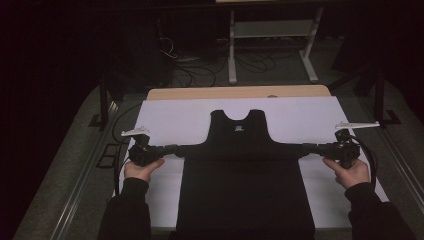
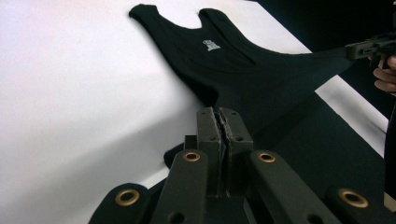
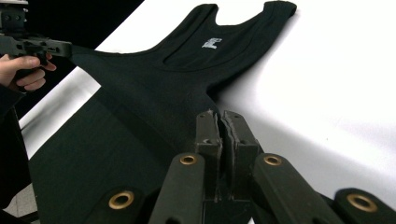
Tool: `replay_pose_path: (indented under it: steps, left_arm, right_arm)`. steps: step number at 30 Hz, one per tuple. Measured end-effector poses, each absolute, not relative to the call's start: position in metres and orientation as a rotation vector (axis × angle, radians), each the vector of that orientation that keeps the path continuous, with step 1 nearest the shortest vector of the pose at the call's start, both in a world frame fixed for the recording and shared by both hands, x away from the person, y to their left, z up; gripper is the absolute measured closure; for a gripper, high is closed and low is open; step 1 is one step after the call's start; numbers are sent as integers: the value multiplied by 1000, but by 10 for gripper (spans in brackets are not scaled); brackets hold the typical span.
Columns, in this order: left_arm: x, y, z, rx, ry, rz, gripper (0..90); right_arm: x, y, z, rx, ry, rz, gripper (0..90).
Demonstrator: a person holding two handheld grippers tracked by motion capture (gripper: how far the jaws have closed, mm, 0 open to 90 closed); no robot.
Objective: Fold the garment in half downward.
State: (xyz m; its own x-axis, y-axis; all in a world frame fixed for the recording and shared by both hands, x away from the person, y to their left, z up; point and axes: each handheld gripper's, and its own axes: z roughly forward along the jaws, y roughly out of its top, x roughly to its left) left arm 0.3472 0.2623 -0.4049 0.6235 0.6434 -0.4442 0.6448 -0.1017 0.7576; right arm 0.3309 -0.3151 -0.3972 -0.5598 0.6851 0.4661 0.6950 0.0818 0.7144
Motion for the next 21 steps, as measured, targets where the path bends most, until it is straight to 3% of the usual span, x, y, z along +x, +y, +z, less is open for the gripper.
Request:
replay_pose_path:
  steps: [21]
  left_arm:
    - [323,259,-427,1915,1077,-104,867]
  right_arm:
    - [303,-310,-423,-1498,-2277,-1344,836]
